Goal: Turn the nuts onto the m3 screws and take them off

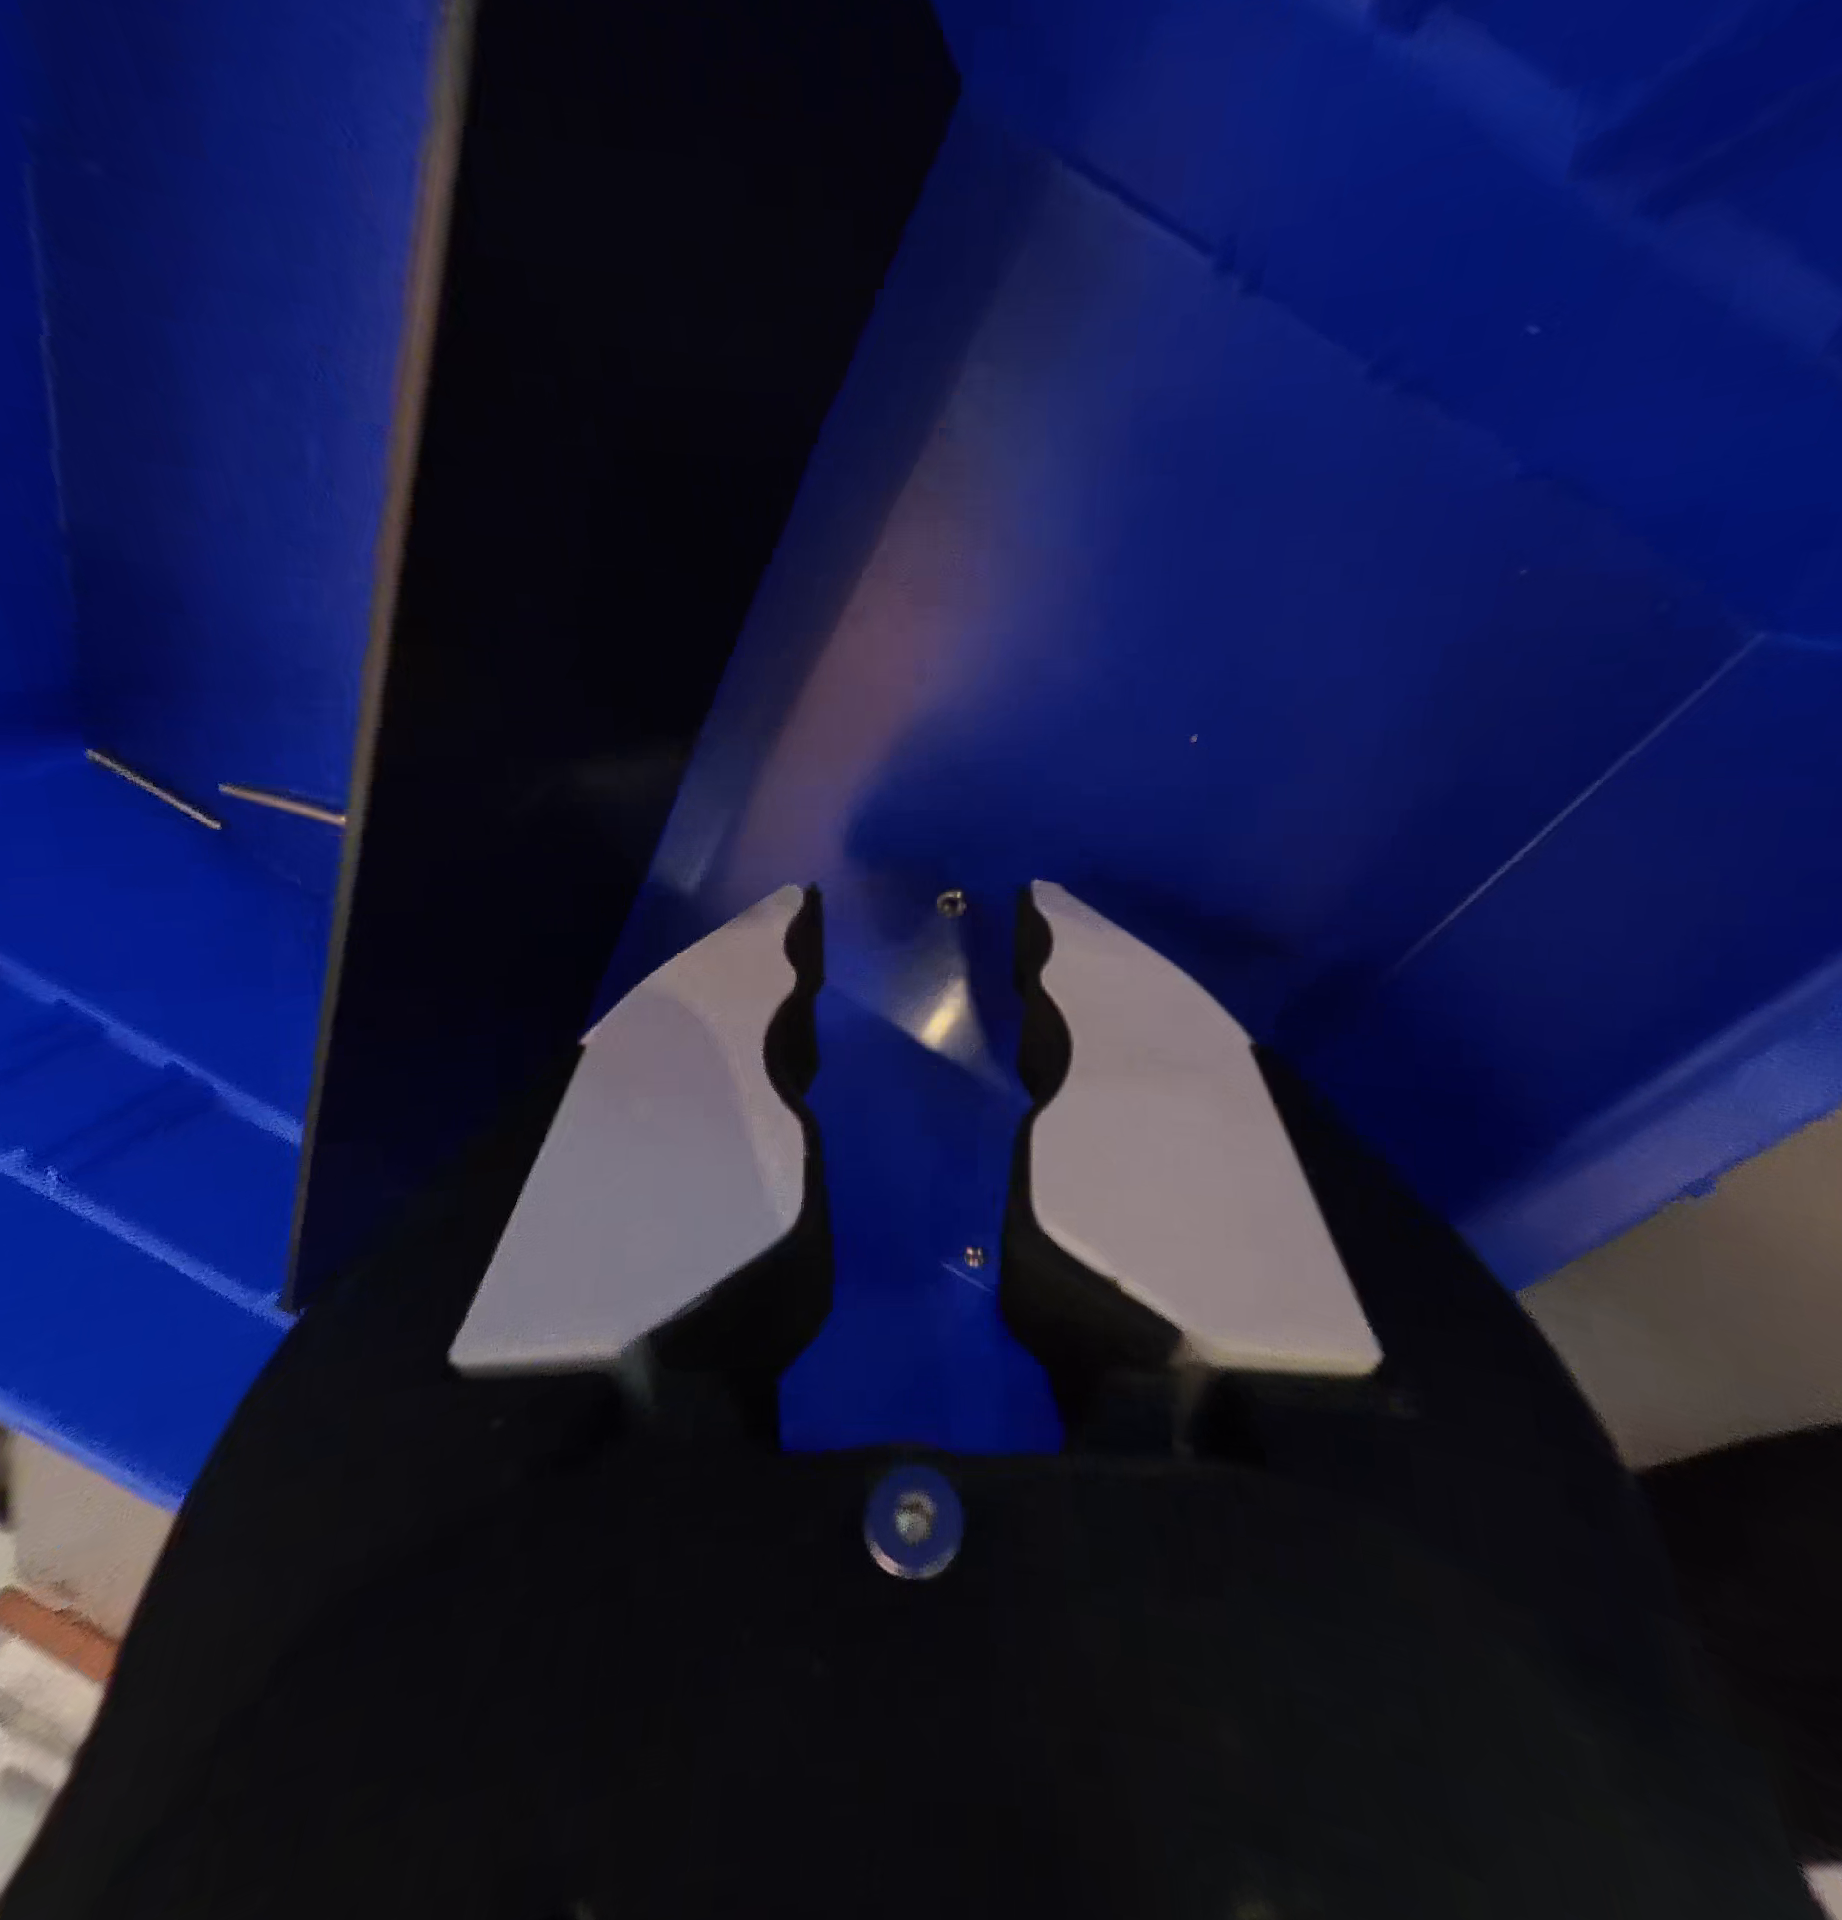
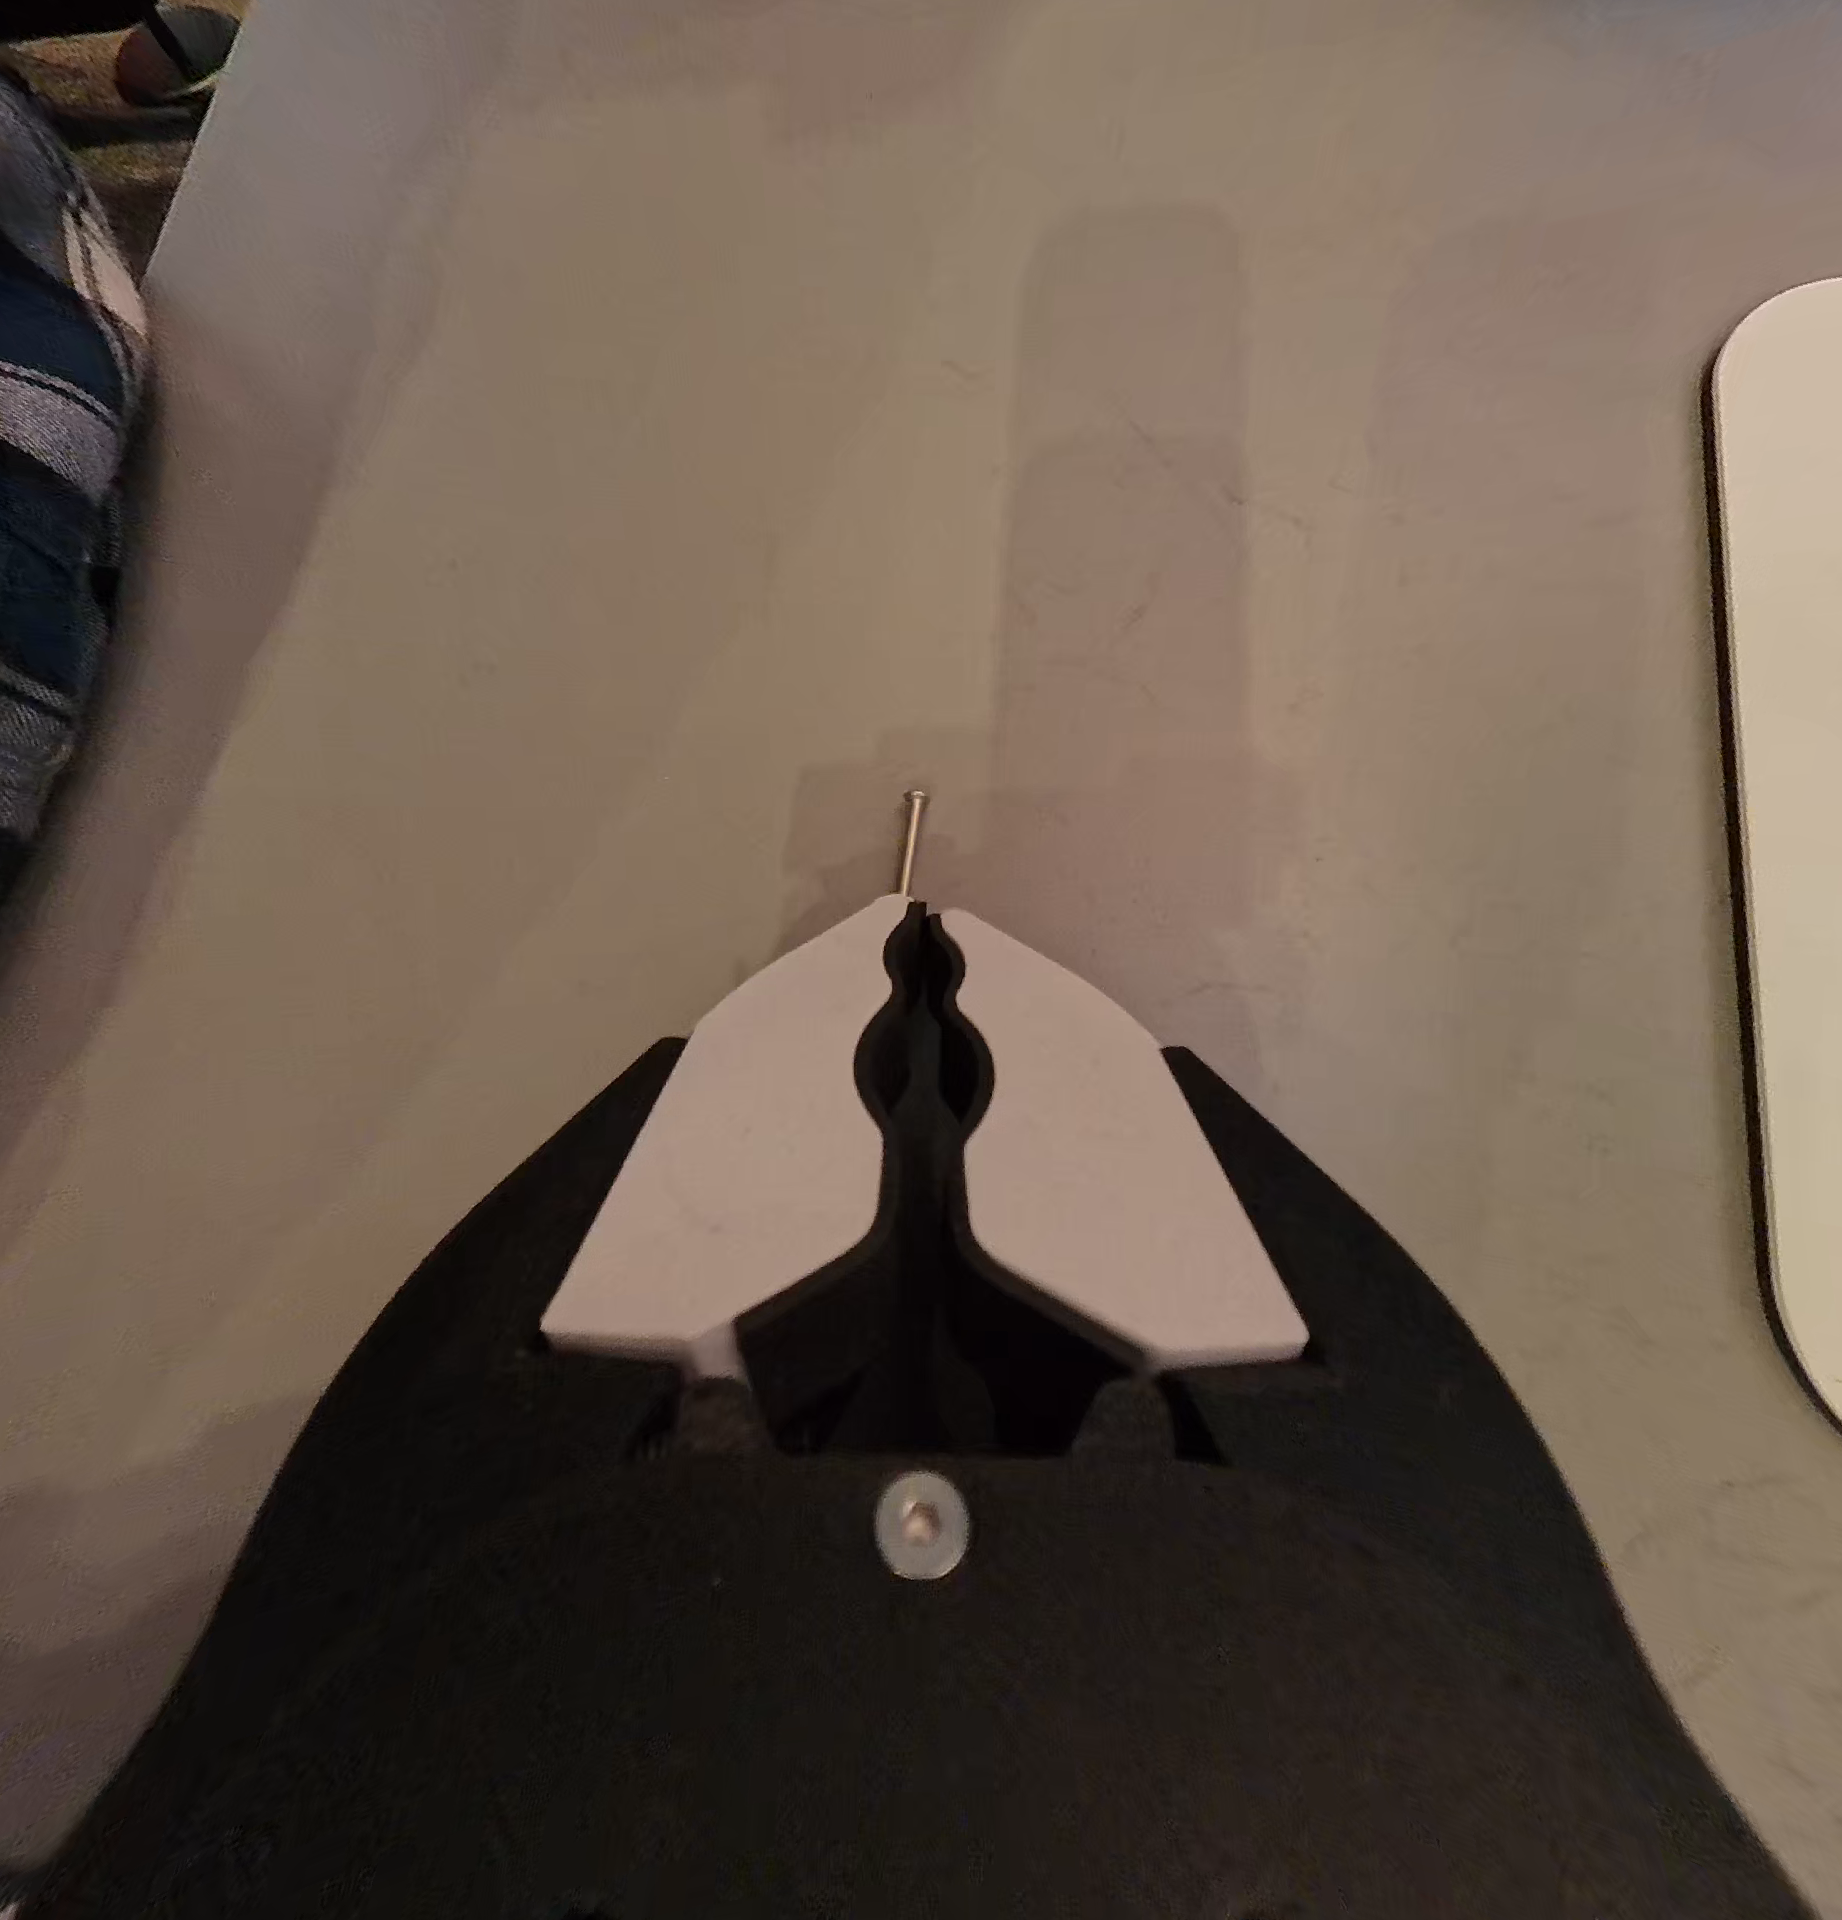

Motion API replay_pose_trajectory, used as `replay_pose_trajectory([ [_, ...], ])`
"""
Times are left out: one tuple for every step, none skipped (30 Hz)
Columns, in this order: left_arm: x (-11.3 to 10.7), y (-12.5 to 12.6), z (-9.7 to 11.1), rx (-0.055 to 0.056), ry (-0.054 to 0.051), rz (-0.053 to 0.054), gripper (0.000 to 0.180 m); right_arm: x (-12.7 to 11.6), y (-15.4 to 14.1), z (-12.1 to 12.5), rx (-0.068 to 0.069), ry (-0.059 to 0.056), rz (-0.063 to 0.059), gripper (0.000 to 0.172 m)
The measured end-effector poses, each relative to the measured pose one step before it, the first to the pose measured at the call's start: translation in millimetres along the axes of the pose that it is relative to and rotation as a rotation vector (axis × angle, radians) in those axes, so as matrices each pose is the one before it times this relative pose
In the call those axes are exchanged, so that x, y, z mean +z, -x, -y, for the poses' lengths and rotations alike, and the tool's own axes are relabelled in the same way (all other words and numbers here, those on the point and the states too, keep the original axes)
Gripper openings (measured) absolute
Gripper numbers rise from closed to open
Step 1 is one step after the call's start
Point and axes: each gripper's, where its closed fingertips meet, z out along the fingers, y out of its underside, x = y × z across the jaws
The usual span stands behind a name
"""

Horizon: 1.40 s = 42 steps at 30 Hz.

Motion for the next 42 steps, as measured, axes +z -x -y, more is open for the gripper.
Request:
replay_pose_trajectory([
  [-2.54,1.64,-1.33,-0.0245,-0.0035,-0.0206,0.039,0.02,0.07,0.01,-0.0002,0.0001,-0.0001,0.0],
  [-1.48,1.81,-2.29,-0.0263,0.0039,-0.0214,0.043,0.0,0.03,0.01,0.0002,0.0,0.0002,0.0],
  [-1.18,1.67,-2.09,-0.0189,0.0077,-0.0195,0.043,0.05,0.01,0.08,0.0007,-0.0002,0.0007,0.0],
  [-1.56,0.54,0.65,-0.0125,-0.0084,-0.0199,0.043,-0.04,-0.03,0.0,0.0007,-0.0003,0.0008,0.0],
  [-1.3,-0.33,0.43,-0.0174,-0.0026,-0.0238,0.042,-0.01,0.05,0.02,0.0007,-0.0002,0.0007,0.0],
  [-0.45,-1.33,-1.09,-0.0212,0.0109,-0.0301,0.041,-0.02,-0.01,0.0,0.0004,-0.0001,0.0004,0.0],
  [0.17,0.12,-0.46,-0.0139,0.009,-0.0153,0.037,0.03,0.08,0.01,-0.0001,0.0,0.0,0.0],
  [0.99,-0.76,-0.54,-0.0071,0.0099,-0.0174,0.035,0.0,-0.01,-0.01,-0.0002,0.0001,0.0,0.0],
  [1.98,-2.22,-0.38,-0.0041,0.0102,-0.0242,0.035,-0.07,0.04,-0.08,-0.0002,0.0001,0.0002,0.0],
  [2.11,-0.94,1.21,0.0068,0.0012,-0.0079,0.032,0.02,0.08,0.0,-0.0004,0.0001,0.0001,0.0],
  [1.94,-0.44,1.37,0.0098,0.0005,0.0002,0.027,0.02,0.08,0.0,-0.0004,0.0001,0.0001,0.0],
  [2.54,-2.23,-0.01,0.0038,0.0118,-0.011,0.024,-0.07,0.05,-0.07,-0.0001,0.0,0.0002,0.0],
  [2.93,-2.2,-0.89,0.0036,0.017,-0.009,0.024,0.0,0.0,0.0,0.0,0.0,0.0,0.0],
  [2.92,-1.34,-0.38,0.0053,0.0129,-0.0022,0.022,0.02,0.05,0.01,-0.0002,0.0001,-0.0003,0.0],
  [2.63,-2.46,-1.15,0.0018,0.0165,-0.0118,0.02,0.06,-0.09,-0.09,-0.0003,0.0002,-0.0004,0.0],
  [-0.24,-1.83,3.47,-0.0114,-0.0181,-0.0134,0.017,-0.04,0.07,-0.06,-0.0004,0.0001,-0.0003,0.0],
  [0.11,0.9,0.08,-0.0132,0.0052,0.0036,0.017,0.02,0.05,0.01,-0.0003,0.0001,-0.0002,0.0],
  [-0.06,0.18,-0.54,-0.0159,0.0062,0.0005,0.017,0.0,0.02,0.0,0.0,0.0,0.0001,0.0],
  [0.05,-0.54,0.06,-0.0076,0.0021,-0.0017,0.016,-0.02,-0.04,0.0,0.0001,-0.0001,0.0004,0.0],
  [0.01,-0.62,-0.07,-0.0022,0.0014,-0.0023,0.015,-0.06,0.09,-0.06,0.0,0.0,0.0004,0.0],
  [0.04,-0.46,0.12,-0.002,0.0009,-0.0009,0.014,0.0,0.02,0.0,-0.0002,0.0,0.0003,0.0],
  [-0.01,-0.7,-0.05,-0.0003,-0.0012,-0.0033,0.012,-0.04,0.1,-0.06,-0.0002,0.0001,-0.0001,0.0],
  [-0.05,-0.86,-0.03,-0.0023,-0.0021,-0.0048,0.011,0.0,-0.05,-0.01,-0.0002,0.0001,-0.0003,0.0],
  [0.12,-0.74,0.01,-0.0043,-0.002,-0.0066,0.009,0.02,0.01,0.0,-0.0004,0.0001,-0.0004,0.0],
  [0.15,0.36,-0.85,-0.0097,0.0038,-0.0039,0.005,0.0,-0.01,-0.01,-0.0002,0.0001,0.0,0.0],
  [-0.13,0.07,0.76,-0.0071,-0.0049,-0.0076,0.005,-0.04,0.14,-0.05,-0.0002,0.0,0.0002,0.0],
  [-0.13,0.25,0.41,0.011,-0.0004,0.0006,0.005,-0.01,-0.07,-0.02,-0.0005,0.0001,-0.0003,0.0],
  [-0.01,0.09,0.07,0.0021,-0.0055,0.0017,0.005,0.03,0.09,0.02,-0.0002,0.0,0.0001,0.0],
  [-0.36,-1.66,0.03,-0.0108,-0.0029,-0.013,0.008,-0.04,-0.04,0.0,0.0006,-0.0002,0.0008,0.0],
  [-1.08,-3.39,1.64,-0.0153,-0.014,-0.028,0.018,-0.01,0.05,0.01,0.0007,-0.0002,0.0007,0.0],
  [-2.35,-0.75,1.84,-0.0208,-0.0168,-0.0164,0.02,-0.04,-0.05,-0.01,0.0006,-0.0002,0.0007,0.0],
  [-3.34,3.5,1.4,-0.0152,-0.0139,0.0098,0.02,-0.01,0.09,0.02,0.0008,-0.0003,0.001,0.0],
  [-3.63,2.91,1.12,-0.0089,-0.0132,0.0056,0.02,-0.11,-0.03,0.07,0.0006,-0.0002,0.0008,0.0],
  [-2.78,0.93,1.48,-0.0138,-0.0142,-0.0102,0.02,-0.02,0.02,0.01,0.0005,-0.0002,0.0006,0.0],
  [-1.22,1.06,0.1,-0.0088,-0.0024,-0.0053,0.02,-0.02,-0.01,0.0,0.0004,-0.0001,0.0004,0.0],
  [-0.14,3.35,-2.86,-0.0074,0.0187,0.0129,0.018,0.01,0.06,0.01,0.0003,-0.0001,0.0003,0.0],
  [0.87,2.1,-3.03,-0.0097,0.0204,0.0034,0.018,-0.02,-0.02,0.0,0.0004,-0.0001,0.0004,0.0],
  [1.25,-0.94,-0.26,-0.0064,0.0029,-0.0148,0.017,-0.03,-0.02,-0.01,0.0003,-0.0001,0.0004,0.0],
  [1.61,-1.63,0.81,0.0005,-0.0037,-0.0111,0.016,0.03,0.09,0.01,-0.0001,0.0,0.0,0.0],
  [2.35,-0.59,-2.1,0.0007,0.0162,0.0004,0.016,-0.08,-0.03,-0.08,-0.0004,0.0001,-0.0003,0.0],
  [2.68,-0.93,-2.17,0.007,0.0175,0.0022,0.016,0.02,0.05,0.0,-0.0003,0.0001,-0.0002,0.0],
  [2.08,-1.7,0.88,0.0057,-0.0034,-0.0025,0.016,-0.01,-0.03,-0.01,-0.0003,0.0001,-0.0001,0.0],
])
